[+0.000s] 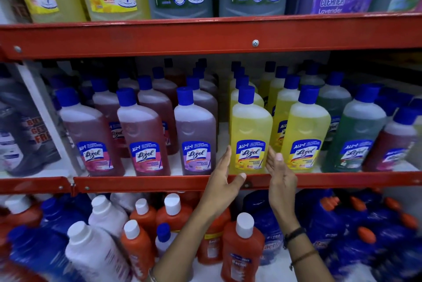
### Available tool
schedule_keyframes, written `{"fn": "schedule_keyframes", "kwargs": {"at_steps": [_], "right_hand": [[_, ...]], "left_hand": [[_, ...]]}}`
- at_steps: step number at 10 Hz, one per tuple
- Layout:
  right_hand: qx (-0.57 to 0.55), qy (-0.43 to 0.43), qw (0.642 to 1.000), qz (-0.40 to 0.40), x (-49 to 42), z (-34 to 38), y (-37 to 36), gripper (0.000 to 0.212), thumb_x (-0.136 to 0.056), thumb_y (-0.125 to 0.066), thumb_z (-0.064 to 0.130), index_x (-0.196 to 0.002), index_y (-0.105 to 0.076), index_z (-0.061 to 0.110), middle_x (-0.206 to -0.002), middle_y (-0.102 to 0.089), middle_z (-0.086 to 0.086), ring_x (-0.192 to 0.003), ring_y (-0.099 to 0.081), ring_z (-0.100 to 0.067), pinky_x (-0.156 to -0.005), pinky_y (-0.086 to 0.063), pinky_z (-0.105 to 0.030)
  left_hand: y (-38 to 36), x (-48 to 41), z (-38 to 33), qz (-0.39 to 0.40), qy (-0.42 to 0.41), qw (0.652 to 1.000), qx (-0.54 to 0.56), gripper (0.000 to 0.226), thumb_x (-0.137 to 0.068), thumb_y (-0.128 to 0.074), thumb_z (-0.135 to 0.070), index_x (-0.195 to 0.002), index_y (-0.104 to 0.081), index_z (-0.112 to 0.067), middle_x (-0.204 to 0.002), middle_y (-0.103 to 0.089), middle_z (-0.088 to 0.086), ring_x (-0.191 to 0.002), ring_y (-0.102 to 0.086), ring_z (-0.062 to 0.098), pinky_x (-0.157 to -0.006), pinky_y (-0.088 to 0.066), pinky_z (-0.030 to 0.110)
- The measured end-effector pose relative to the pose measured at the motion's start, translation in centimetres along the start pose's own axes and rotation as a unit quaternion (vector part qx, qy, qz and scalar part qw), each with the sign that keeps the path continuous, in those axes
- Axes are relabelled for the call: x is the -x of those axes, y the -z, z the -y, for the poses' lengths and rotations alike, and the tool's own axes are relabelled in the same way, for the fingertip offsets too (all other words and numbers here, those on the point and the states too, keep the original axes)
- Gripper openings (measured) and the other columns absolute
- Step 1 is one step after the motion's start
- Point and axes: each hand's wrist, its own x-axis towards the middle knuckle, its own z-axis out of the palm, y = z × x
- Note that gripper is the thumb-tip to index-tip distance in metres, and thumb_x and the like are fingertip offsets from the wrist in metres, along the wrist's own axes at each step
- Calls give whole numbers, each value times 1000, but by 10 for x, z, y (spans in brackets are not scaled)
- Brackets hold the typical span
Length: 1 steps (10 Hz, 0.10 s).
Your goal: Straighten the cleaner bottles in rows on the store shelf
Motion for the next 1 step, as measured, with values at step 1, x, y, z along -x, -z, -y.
{"fn": "schedule_keyframes", "kwargs": {"at_steps": [1], "right_hand": [[-28,0,1000,-5,8,1,5,41,-92,-35,54,-117,-60,35,-107,-71,22,-113,-61,-7,-97,-47,-34]], "left_hand": [[-3,7,-7,-46,-42,998,-24,68,-82,-59,-38,-134,-19,-56,-149,-40,-11,-136,-38,1,-115,-36,43]]}}
